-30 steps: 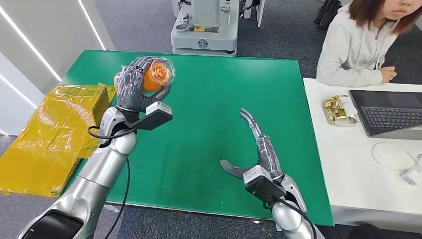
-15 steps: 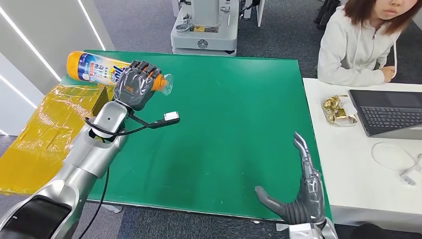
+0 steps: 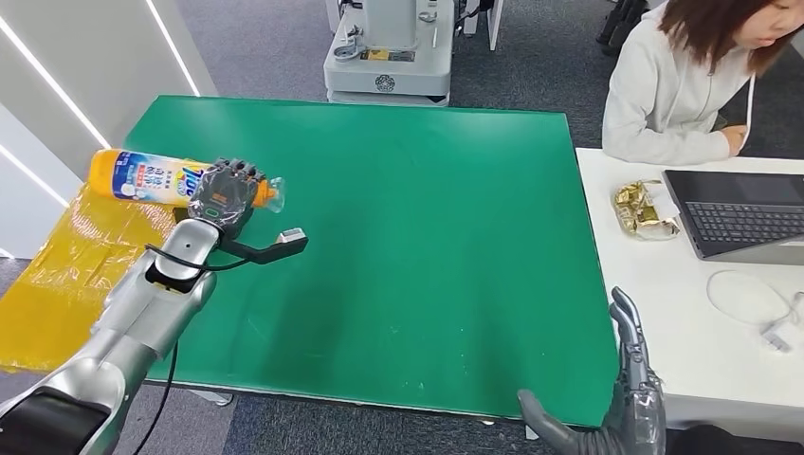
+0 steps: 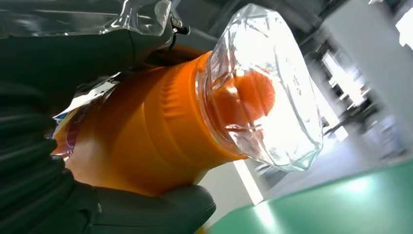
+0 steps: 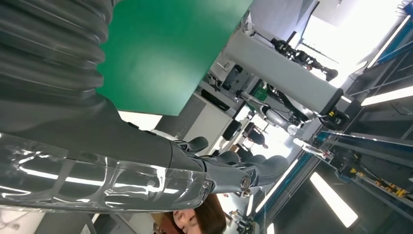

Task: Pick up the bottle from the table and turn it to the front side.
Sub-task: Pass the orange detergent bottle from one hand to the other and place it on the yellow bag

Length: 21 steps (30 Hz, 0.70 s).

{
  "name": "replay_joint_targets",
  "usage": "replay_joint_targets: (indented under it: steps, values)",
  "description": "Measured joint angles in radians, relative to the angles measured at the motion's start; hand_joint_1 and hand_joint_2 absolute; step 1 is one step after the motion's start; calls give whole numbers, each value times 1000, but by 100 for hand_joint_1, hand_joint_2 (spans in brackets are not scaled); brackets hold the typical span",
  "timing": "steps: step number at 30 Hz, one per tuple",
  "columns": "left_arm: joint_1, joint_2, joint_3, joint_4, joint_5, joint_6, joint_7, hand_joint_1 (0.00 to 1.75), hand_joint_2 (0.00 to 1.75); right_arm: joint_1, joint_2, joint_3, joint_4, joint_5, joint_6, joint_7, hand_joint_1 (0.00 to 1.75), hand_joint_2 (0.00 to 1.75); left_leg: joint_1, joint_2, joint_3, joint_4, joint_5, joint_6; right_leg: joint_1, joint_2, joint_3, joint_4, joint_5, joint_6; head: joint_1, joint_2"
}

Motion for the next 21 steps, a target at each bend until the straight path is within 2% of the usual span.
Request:
replay_joint_targets:
  steps: [3,5,9,15,21]
  values:
    - [35,39,-1,-23,0,-50,61,175,175,13,21,-11,-12,22,23,3,0,175,0,1,0,-1,0,0,0,1,0,0,0,-1,0,0]
    - [60,55,0,-38,0,-90,70,175,175,16,37,-20,-14,31,39,1,0,175,0,0,0,-1,0,0,0,0,0,0,-1,-1,0,0]
    - [112,75,12,-48,0,-149,62,175,175,15,77,-41,-16,51,80,-6,0,175,0,1,0,-1,0,0,0,1,0,0,-1,-1,0,0]
    - [176,89,36,-56,0,-173,52,175,175,12,126,-66,-21,68,123,-8,0,175,0,0,0,-1,0,-1,0,0,0,0,-1,-1,0,0]
    - [233,86,61,-61,2,-178,8,175,175,-3,151,-86,-21,75,168,-18,0,175,0,0,0,-1,0,-1,0,0,0,0,-1,-1,0,0]
